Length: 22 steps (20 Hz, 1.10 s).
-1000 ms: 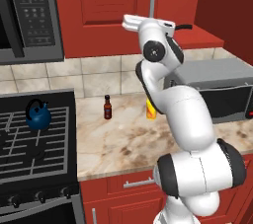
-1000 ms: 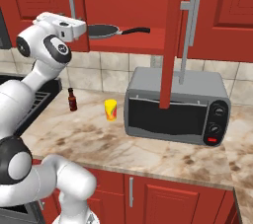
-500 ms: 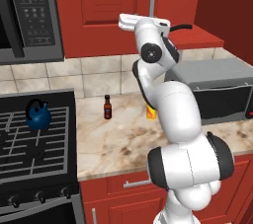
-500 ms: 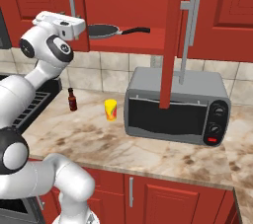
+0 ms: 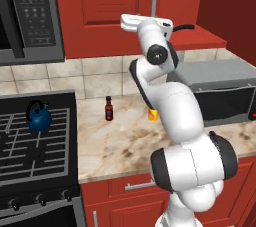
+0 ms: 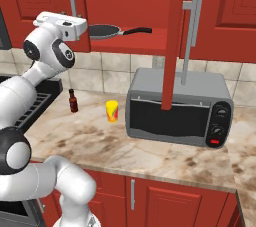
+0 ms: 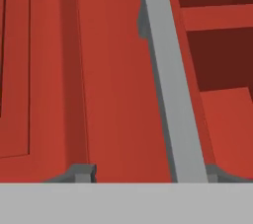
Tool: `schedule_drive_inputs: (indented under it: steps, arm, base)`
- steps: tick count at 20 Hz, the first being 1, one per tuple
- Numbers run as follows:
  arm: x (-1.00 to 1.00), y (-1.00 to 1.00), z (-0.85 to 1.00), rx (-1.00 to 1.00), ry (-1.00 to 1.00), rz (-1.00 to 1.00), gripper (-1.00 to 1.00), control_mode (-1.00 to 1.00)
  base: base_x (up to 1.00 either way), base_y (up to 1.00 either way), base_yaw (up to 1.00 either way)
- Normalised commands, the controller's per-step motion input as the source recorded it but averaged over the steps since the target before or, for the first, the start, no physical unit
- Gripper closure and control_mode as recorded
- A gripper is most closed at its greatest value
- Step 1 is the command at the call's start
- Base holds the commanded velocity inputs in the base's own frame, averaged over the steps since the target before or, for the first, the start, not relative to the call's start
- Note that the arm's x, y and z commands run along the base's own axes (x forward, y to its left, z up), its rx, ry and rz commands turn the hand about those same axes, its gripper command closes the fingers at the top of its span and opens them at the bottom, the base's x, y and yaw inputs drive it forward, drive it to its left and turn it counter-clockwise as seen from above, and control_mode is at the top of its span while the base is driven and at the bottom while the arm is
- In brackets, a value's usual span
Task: Pick the pan from the cabinet and place it on the stove. Then turn on the stove burner for the pan.
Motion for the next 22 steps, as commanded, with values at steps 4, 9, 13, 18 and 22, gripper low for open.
schedule_drive_inputs:
  steps: [4, 9, 13, 18, 22]
  arm:
    - [0.09, -0.04, -0.16, -0.02, 0.10, 0.03, 1.00, -1.00]
    - [0.00, -0.22, -0.03, 0.00, 0.01, 0.02, 1.00, -1.00]
    - [0.00, -0.22, -0.03, 0.00, 0.00, 0.03, 1.00, -1.00]
    - [0.00, -0.02, -0.17, -0.02, 0.00, 0.01, 1.00, -1.00]
    - [-0.18, 0.36, -0.03, -0.06, 0.03, 0.00, 1.00, -1.00]
  base:
    - [0.00, 0.00, 0.00]
    - [0.00, 0.00, 0.00]
    - [0.00, 0.00, 0.00]
    - [0.00, 0.00, 0.00]
    - [0.00, 0.00, 0.00]
